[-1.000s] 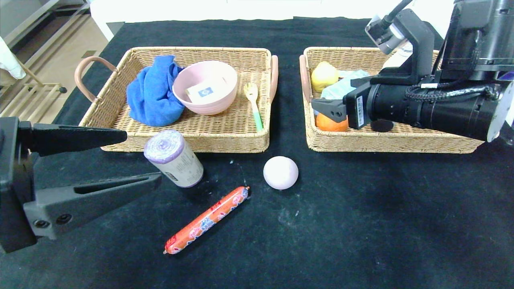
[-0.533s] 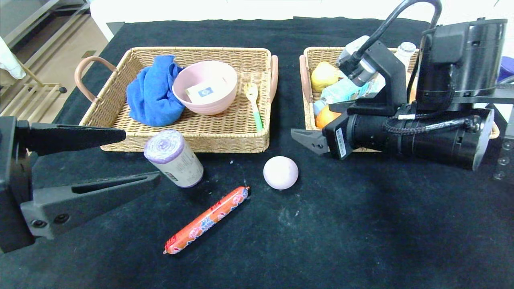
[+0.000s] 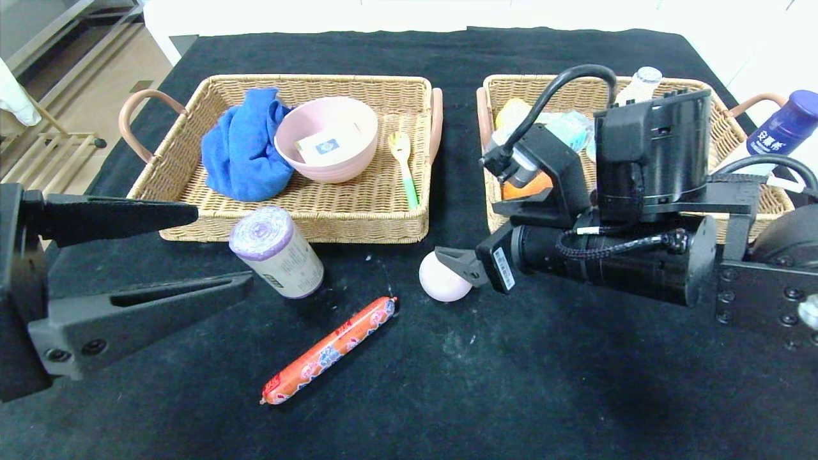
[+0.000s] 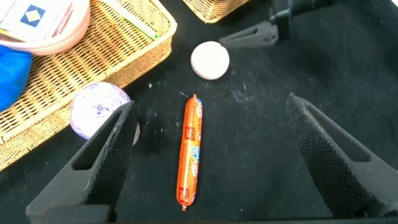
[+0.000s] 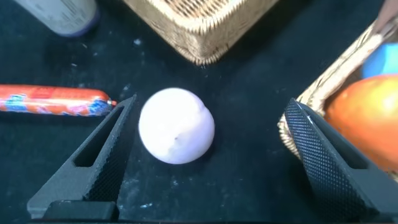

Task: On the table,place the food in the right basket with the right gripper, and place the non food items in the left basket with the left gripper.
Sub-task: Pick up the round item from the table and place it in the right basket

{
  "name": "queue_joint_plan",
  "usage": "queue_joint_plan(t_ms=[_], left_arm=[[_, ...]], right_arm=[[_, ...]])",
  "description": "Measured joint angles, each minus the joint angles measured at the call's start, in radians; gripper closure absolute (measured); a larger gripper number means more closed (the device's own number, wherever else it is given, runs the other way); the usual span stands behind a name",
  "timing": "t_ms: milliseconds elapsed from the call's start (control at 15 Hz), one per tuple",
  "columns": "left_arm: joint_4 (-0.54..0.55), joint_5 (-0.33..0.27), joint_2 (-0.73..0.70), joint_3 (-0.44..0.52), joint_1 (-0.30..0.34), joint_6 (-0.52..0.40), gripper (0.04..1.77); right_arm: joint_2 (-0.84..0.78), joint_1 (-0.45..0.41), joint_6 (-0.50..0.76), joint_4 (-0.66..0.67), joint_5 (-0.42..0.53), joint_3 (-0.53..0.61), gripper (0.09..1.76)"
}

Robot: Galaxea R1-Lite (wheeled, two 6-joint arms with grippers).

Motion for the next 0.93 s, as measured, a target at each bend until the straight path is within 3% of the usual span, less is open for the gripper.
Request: queue_joint_plan(t_ms=[933], left_arm=[[0.0, 0.0, 0.001, 0.001, 0.0, 0.0, 0.09]], right_arm=[[0.11, 0.047, 0.001, -0.005, -0.063, -0.029, 0.15]])
